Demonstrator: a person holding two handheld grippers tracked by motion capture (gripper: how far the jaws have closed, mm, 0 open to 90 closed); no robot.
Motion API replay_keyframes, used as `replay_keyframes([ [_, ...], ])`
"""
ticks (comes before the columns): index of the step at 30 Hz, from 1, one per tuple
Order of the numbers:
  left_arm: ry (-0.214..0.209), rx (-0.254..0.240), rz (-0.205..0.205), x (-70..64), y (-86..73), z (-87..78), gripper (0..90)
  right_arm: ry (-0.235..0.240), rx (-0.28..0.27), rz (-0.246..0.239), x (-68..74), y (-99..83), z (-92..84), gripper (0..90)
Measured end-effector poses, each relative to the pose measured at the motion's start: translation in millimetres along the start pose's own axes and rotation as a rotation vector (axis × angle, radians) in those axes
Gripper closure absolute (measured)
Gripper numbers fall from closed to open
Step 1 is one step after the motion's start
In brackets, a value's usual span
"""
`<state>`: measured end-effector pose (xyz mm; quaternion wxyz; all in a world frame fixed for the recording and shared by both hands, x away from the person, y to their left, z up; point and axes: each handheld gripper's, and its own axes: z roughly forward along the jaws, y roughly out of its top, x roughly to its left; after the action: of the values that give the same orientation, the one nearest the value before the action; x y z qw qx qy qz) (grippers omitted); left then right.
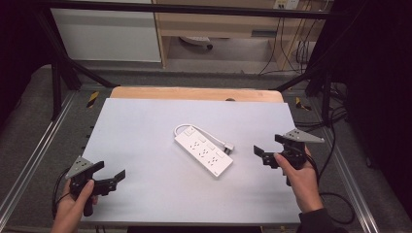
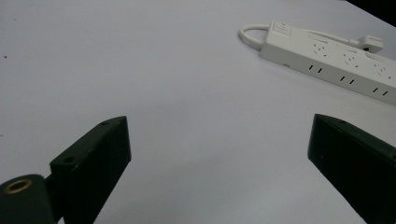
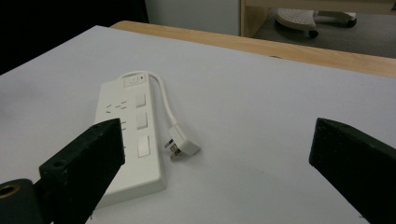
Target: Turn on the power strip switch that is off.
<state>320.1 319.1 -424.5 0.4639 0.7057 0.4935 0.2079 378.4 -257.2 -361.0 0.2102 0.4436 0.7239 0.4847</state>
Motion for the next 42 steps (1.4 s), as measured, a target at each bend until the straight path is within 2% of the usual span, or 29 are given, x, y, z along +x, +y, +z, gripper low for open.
replay_keyframes([
  [6,0.001,0.004,-0.006,1.8,-0.4,0.1,6.0,0.007,-0.008,0.007,0.1,4.4,1.5,5.5],
  [10,-0.004,0.005,-0.004,0.5,-0.2,0.6,6.0,-0.024,-0.016,0.000,-0.9,6.4,6.4,8.8],
  [15,-0.004,0.010,0.007,-0.2,-0.4,1.2,6.0,-0.012,-0.017,0.009,-0.3,8.8,12.9,10.3],
  [21,-0.007,0.018,0.009,-0.3,-1.2,2.4,6.0,0.003,-0.024,-0.015,5.4,15.1,21.2,18.6],
  [24,-0.005,0.016,0.006,-0.1,-1.2,1.8,6.0,0.006,-0.029,-0.011,6.6,16.3,22.6,20.6],
  [28,-0.006,0.014,0.004,-0.4,-0.7,1.8,6.0,0.011,-0.024,-0.013,8.2,18.2,28.8,29.6],
  [31,-0.007,0.017,0.009,-1.2,-0.2,2.7,6.0,0.016,-0.016,-0.008,8.9,19.3,32.4,33.0],
  [42,-0.002,0.020,0.003,1.4,-1.5,1.3,6.0,0.001,-0.006,-0.026,13.3,23.2,46.1,43.9],
])
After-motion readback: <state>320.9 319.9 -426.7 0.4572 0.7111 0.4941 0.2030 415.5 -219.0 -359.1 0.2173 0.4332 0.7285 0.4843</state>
